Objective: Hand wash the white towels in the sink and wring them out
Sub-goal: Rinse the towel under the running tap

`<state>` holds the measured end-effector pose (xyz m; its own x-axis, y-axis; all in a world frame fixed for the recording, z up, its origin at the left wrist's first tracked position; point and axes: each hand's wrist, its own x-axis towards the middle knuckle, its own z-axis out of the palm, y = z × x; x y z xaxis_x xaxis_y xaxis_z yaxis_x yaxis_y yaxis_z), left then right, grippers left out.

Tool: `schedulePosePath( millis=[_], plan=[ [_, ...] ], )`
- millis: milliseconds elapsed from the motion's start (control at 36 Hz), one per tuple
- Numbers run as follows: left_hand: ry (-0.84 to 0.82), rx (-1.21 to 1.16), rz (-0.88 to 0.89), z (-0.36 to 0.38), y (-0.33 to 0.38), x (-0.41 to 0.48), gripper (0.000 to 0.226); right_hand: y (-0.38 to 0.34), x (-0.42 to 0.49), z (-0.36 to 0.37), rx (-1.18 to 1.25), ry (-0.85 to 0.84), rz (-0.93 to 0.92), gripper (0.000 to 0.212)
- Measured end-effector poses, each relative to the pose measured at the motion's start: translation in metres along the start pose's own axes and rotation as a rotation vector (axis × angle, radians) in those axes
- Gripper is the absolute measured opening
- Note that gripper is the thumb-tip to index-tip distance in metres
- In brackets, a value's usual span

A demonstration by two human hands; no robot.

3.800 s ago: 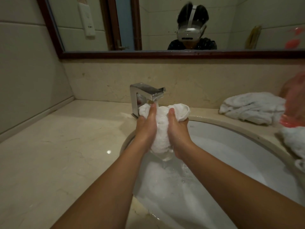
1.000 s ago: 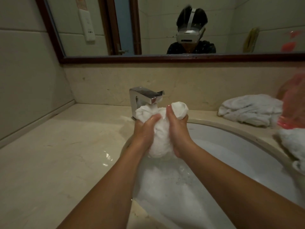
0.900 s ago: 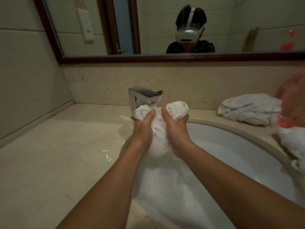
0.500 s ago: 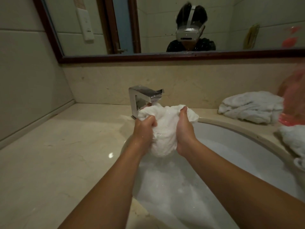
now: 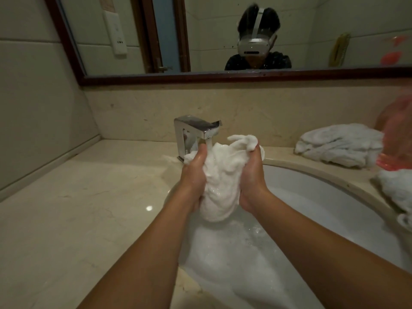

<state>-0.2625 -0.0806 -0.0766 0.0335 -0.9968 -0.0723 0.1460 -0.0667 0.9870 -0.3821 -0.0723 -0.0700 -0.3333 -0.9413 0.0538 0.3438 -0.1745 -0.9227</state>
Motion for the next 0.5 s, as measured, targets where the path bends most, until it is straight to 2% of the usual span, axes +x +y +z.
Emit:
schedulePosePath(
  millis=[83,111,167,194,250,278,306,361,389,444,500],
  plan=[
    [0.046,-0.077,0.014,-0.003,-0.003,0.004,0.058,0.008,0.005,0.001,0.007,-0.009,0.146,0.046],
    [0.069,-0.113,0.012,-0.004,-0.003,0.005,0.060,0.012,0.008,0.003,0.021,-0.010,0.232,0.058],
    [0.127,-0.189,0.010,-0.006,-0.003,0.008,0.062,0.024,0.018,0.008,0.004,0.074,0.382,0.098],
    [0.149,-0.238,0.014,-0.007,-0.003,0.008,0.060,0.026,0.021,0.010,-0.037,0.121,0.397,0.103],
    [0.179,-0.329,0.033,-0.007,-0.001,0.008,0.055,0.026,0.022,0.010,-0.071,0.167,0.384,0.095],
    [0.187,-0.359,0.046,-0.007,0.000,0.008,0.056,0.027,0.022,0.009,-0.053,0.158,0.383,0.096],
    [0.193,-0.380,0.061,-0.007,0.001,0.008,0.056,0.030,0.023,0.007,-0.029,0.110,0.403,0.105],
    [0.189,-0.401,0.074,-0.007,0.000,0.008,0.060,0.042,0.030,0.002,0.000,-0.023,0.443,0.135],
    [0.172,-0.410,0.070,-0.008,-0.001,0.009,0.067,0.050,0.036,-0.001,-0.006,-0.069,0.448,0.144],
    [0.093,-0.445,0.021,-0.010,-0.002,0.009,0.081,0.049,0.031,-0.001,-0.030,-0.139,0.423,0.142],
    [0.024,-0.454,-0.024,-0.010,-0.001,0.005,0.086,0.038,0.020,-0.001,-0.070,-0.153,0.314,0.126]
  ],
)
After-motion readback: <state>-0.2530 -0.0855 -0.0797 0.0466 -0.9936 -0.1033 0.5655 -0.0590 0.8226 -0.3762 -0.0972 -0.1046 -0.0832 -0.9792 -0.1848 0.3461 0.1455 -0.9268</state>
